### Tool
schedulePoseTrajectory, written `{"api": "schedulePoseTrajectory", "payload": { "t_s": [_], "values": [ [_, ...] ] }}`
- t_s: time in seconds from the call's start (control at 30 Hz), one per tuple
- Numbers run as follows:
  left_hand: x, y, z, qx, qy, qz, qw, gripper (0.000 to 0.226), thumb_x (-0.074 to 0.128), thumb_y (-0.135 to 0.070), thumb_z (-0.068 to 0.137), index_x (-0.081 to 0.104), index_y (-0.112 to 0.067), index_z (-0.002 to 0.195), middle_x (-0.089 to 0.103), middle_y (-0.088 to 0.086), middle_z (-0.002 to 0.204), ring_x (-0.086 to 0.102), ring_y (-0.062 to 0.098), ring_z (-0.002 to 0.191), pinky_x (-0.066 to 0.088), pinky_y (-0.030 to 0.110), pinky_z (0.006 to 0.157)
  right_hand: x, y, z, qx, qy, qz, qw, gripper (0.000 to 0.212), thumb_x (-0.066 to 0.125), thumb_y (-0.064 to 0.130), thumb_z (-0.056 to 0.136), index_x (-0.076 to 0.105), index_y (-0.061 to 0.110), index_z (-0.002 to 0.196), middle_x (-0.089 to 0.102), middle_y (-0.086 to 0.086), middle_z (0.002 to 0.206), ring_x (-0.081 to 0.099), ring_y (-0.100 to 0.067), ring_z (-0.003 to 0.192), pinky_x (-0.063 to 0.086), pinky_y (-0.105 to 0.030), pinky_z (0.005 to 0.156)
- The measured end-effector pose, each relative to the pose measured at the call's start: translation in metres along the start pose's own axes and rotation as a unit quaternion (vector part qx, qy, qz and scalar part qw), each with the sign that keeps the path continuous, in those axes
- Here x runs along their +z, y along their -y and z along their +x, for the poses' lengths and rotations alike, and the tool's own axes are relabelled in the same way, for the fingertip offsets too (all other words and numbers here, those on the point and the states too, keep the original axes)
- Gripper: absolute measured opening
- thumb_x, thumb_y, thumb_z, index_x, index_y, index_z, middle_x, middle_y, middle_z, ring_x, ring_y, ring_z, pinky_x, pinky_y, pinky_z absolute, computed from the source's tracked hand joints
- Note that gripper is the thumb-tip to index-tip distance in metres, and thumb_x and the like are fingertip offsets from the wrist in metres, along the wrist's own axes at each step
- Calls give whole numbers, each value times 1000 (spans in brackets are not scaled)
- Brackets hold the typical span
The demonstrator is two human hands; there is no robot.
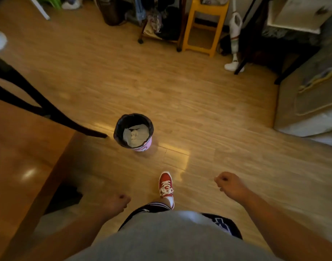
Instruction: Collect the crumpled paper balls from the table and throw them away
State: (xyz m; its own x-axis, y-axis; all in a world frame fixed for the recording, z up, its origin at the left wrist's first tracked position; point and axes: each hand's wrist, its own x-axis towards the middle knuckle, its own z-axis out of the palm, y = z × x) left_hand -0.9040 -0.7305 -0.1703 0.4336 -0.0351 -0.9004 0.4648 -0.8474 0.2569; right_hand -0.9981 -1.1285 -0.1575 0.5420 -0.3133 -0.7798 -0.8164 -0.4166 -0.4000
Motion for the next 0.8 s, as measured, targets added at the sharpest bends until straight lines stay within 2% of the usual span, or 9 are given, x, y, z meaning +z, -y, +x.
{"api": "schedulePoseTrajectory", "payload": {
  "t_s": [0.23, 0.3, 0.4, 0.5, 0.57, 0.7, 0.8],
  "values": [
    [-38, -163, 44, 57, -15, -11, 998, 17, 55, -26, 92, 57, -10, 91, 59, 4, 76, 52, 14, 62, 39, 25, 53, -77, -5, 27, 65, -22, 21, 997, 28, 58, 28, 95, 63, 1, 89, 66, -21, 93, 64, -35, 90, 49, -41, 81],
    [-43, -211, 58, 92, -11, 0, 996, 25, 55, -32, 92, 61, -7, 95, 64, 7, 81, 57, 15, 66, 42, 25, 54, -99, -10, 42, 84, -22, 23, 996, 26, 58, 27, 94, 62, 2, 86, 66, -21, 94, 63, -35, 90, 48, -39, 79],
    [-48, -280, 80, 118, 3, 4, 993, 33, 55, -38, 92, 63, -6, 97, 69, 14, 95, 67, 26, 83, 47, 30, 61, -136, -14, 73, 100, -15, 10, 995, 25, 58, 28, 94, 61, 8, 80, 67, -19, 89, 64, -34, 86, 45, -33, 71],
    [-51, -338, 99, 118, 14, -17, 993, 33, 55, -40, 93, 63, -9, 94, 67, 15, 97, 65, 32, 89, 50, 38, 68, -177, -11, 112, 99, -3, -24, 995, 26, 56, 29, 94, 59, 12, 76, 68, -16, 86, 65, -31, 83, 47, -33, 71],
    [-54, -366, 107, 115, 10, -25, 993, 34, 55, -41, 91, 62, -9, 93, 66, 17, 97, 63, 33, 85, 48, 38, 67, -206, -1, 139, 91, -1, -50, 995, 28, 56, 28, 94, 54, 16, 70, 64, -9, 77, 62, -27, 76, 49, -35, 73],
    [-66, -388, 111, 87, -21, -21, 996, 28, 55, -39, 86, 59, -13, 76, 67, 12, 84, 65, 27, 78, 45, 31, 62, -263, 46, 188, 53, 25, -120, 991, 29, 54, 34, 94, 50, 22, 69, 56, 3, 70, 53, -15, 67, 39, -28, 60],
    [-79, -384, 109, 44, -46, -50, 997, 28, 54, -33, 91, 61, -7, 83, 68, 14, 84, 62, 21, 74, 45, 28, 60, -296, 104, 227, 0, 48, -156, 987, 30, 52, 35, 96, 47, 26, 68, 52, 6, 70, 51, -17, 71, 35, -28, 61]
  ]
}}
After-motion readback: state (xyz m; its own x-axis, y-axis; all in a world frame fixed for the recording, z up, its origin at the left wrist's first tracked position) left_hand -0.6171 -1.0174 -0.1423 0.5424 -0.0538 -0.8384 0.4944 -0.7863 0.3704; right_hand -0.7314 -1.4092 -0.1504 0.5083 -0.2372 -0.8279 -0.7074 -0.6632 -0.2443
